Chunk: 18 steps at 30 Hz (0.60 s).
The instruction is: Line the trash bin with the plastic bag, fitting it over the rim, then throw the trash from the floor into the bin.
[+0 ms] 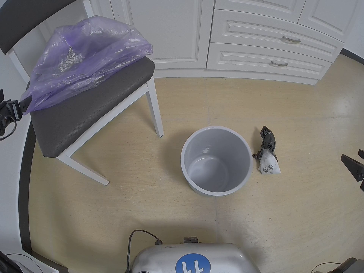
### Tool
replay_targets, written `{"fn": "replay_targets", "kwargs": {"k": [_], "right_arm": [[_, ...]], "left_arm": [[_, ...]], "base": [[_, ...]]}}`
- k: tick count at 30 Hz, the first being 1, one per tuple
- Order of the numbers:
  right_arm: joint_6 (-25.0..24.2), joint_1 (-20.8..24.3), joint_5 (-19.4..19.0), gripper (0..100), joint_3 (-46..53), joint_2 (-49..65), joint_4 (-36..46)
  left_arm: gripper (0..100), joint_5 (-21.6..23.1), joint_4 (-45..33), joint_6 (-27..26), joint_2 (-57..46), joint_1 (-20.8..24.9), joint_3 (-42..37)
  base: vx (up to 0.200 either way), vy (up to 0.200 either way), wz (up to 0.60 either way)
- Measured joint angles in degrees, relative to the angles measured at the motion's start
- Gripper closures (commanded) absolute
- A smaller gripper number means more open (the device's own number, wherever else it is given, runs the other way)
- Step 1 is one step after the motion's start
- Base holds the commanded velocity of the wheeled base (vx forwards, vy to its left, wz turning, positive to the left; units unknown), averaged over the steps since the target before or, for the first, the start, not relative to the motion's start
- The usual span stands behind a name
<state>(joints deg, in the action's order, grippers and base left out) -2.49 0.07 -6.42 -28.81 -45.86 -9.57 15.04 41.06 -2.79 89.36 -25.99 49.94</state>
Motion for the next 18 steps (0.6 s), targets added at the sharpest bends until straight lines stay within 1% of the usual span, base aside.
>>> {"fn": "replay_targets", "kwargs": {"k": [4,5,8,10,14,18], "right_arm": [[-0.2,-0.05,0.0,0,-0.16,0.11,-0.02],[-0.22,-0.05,0.0,0,-0.18,0.13,0.0],[-0.27,-0.02,0.0,0,-0.27,0.22,0.0],[-0.24,-0.02,-0.02,0,-0.27,0.27,0.0],[-0.27,0.0,-0.02,0,-0.27,0.48,0.0],[-0.27,0.0,-0.09,0,-0.32,0.91,0.05]], "left_arm": [[0,0.04,0.65,6.49,-1.6,0.3,2.4],[0,0.11,0.73,7.36,-2.04,0.3,3.02],[0,0.22,0.76,7.79,-2.91,0.34,3.47],[0,0.28,0.88,7.72,-3.34,0.48,2.36],[0,0.41,0.84,7.39,-4.05,1.27,-2.02],[0,1.24,0.95,5.5,-5.13,2.04,-6.92]], "base": [[0.0,0.0,0.0],[0.0,0.0,0.0],[0.0,0.0,0.0],[0.0,0.0,0.0],[0.0,0.0,0.0],[0.0,0.0,0.0]]}}
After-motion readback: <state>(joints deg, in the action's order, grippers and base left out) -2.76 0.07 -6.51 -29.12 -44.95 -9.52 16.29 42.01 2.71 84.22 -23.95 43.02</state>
